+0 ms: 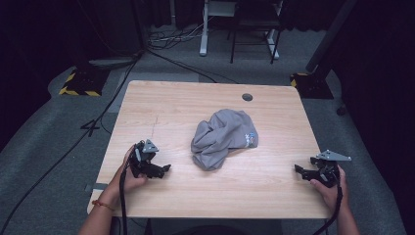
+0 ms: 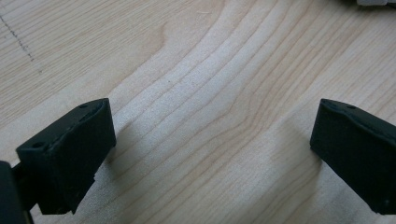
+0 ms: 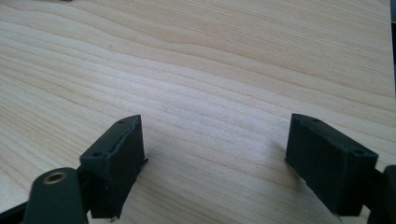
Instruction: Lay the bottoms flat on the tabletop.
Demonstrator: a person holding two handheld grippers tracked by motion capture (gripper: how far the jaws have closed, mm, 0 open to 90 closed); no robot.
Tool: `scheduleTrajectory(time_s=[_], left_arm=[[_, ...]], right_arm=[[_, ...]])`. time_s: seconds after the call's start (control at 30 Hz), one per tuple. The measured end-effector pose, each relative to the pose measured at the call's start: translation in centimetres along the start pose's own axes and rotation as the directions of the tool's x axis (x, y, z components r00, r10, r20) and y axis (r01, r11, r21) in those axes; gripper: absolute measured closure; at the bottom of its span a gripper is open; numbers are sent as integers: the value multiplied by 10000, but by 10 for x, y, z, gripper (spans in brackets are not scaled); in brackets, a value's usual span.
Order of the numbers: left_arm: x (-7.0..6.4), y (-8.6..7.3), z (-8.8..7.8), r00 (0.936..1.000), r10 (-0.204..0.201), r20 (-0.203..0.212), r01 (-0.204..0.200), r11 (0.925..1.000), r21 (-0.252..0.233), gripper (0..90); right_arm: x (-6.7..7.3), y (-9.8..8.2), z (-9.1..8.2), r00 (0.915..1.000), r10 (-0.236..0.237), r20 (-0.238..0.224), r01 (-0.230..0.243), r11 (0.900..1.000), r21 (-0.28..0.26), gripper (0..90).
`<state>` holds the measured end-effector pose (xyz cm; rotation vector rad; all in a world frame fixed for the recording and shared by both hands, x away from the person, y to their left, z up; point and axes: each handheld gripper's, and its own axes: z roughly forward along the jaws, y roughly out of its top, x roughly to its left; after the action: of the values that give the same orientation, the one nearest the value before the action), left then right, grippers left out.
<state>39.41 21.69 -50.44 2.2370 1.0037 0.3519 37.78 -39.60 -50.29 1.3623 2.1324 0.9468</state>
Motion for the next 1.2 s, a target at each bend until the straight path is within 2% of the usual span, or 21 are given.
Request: scheduleTrajectory(time_s=[0.13,0.27,0.33,0.37,0.43,0.5,0.6,0.67,0.8,0.83,0.87,0.9,0.97,1.0,1.07,1.1,1.13,1.2], left_arm=[[0,0,0,9997,160,190,-160,9999,-37,3],[0,0,0,9997,155,180,-155,9999,-13,3],[0,0,1,9997,138,184,-138,9999,-46,2],[0,0,1,9997,155,183,-154,9999,-42,2],[0,0,1,9997,197,157,-197,9998,-37,3],[-1,1,1,9998,137,122,-136,9999,-14,3],[-4,5,4,9996,193,190,-193,9998,-2,3],[-6,6,6,9996,186,194,-186,9998,-10,3],[-20,20,17,9974,512,506,-511,9987,-24,11],[-20,20,17,9974,512,506,-511,9987,-24,16],[-28,27,24,9941,842,687,-838,9964,-99,27],[-33,32,28,9922,908,851,-899,9958,-141,41],[-42,40,35,9888,1108,1003,-1092,9938,-214,66],[-42,40,35,9888,1108,1003,-1092,9938,-214,81],[-56,52,45,9787,1512,1386,-1463,9882,-452,134],[-59,56,48,9747,1530,1631,-1462,9878,-527,167],[-62,60,52,9713,1506,1840,-1425,9882,-563,161],[-68,68,57,9670,1501,2057,-1399,9881,-633,167]], right_arm=[[0,0,0,10000,23,21,-23,10000,3,194],[0,1,1,9995,155,260,-156,9999,47,188],[1,4,1,9992,190,348,-195,9997,128,230],[2,6,2,9991,89,409,-93,9999,90,243],[9,15,1,9999,-168,17,168,9998,-103,244],[21,32,0,9968,-761,-254,755,9969,-232,258],[39,60,0,9839,-1585,-830,1543,9865,-548,273],[51,79,3,9728,-1910,-1308,1817,9801,-802,292],[80,112,25,9506,-2666,-1594,2549,9628,-899,334],[80,112,25,9506,-2666,-1594,2549,9628,-899,334],[97,123,41,9296,-3010,-2128,2878,9533,-915,340],[103,125,46,9216,-3218,-2170,3091,9466,-913,343],[118,130,57,9005,-3672,-2330,3553,9302,-927,344],[124,130,63,8939,-3802,-2374,3689,9249,-921,343],[131,130,73,8862,-3851,-2575,3770,9225,-823,329],[134,129,78,8844,-3907,-2553,3853,9199,-731,325],[135,129,83,8808,-3954,-2605,3923,9174,-662,323],[138,129,90,8784,-3967,-2666,3988,9158,-487,322]])
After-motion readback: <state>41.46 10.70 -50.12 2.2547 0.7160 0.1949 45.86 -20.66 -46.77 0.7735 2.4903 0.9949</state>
